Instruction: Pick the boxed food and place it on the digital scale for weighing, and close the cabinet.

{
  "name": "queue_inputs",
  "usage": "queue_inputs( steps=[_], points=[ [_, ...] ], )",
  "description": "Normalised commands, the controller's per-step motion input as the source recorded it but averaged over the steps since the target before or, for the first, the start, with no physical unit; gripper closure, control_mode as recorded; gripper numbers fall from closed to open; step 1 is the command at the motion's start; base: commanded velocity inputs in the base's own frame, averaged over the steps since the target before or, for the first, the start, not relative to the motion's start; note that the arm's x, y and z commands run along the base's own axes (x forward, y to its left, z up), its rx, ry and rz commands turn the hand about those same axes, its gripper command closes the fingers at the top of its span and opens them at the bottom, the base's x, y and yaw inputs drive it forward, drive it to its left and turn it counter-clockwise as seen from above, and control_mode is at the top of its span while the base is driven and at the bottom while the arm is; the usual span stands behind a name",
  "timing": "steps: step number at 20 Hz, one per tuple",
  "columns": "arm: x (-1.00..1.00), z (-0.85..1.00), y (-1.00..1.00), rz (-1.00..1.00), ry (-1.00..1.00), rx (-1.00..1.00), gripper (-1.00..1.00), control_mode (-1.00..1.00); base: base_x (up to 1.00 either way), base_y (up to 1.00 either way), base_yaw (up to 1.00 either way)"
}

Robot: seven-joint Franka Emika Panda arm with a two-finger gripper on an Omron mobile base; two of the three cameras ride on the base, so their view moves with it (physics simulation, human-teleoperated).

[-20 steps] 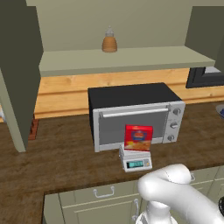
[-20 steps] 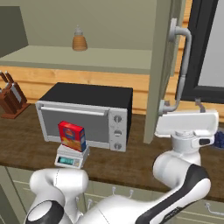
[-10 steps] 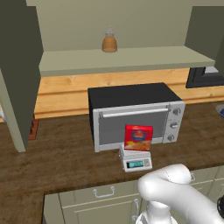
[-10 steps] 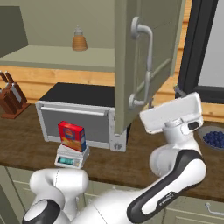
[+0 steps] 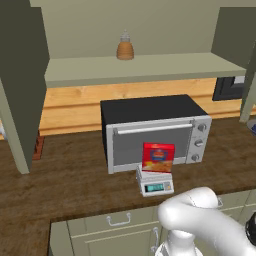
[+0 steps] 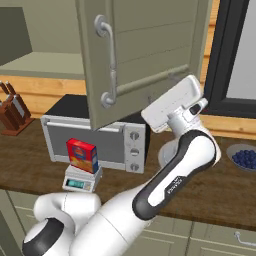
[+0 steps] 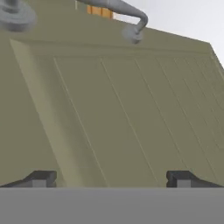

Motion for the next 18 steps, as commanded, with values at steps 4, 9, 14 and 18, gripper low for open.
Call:
queue_inputs(
  steps=[4, 9, 14, 18],
  points=[
    [0.71, 0.32, 0.62, -0.05, 0.17, -0.15, -1.0, -1.0, 0.0, 0.0, 0.0],
    [0.83, 0.04, 0.53, -0.05, 0.21, -0.12, -1.0, -1.0, 0.0, 0.0, 0.0],
    [0.59, 0.0, 0.29, -0.02, 0.12, -0.07, -1.0, -1.0, 0.0, 0.0, 0.0],
    [0.66, -0.02, 0.23, -0.03, 0.03, -0.04, -1.0, -1.0, 0.0, 0.0, 0.0]
  ],
)
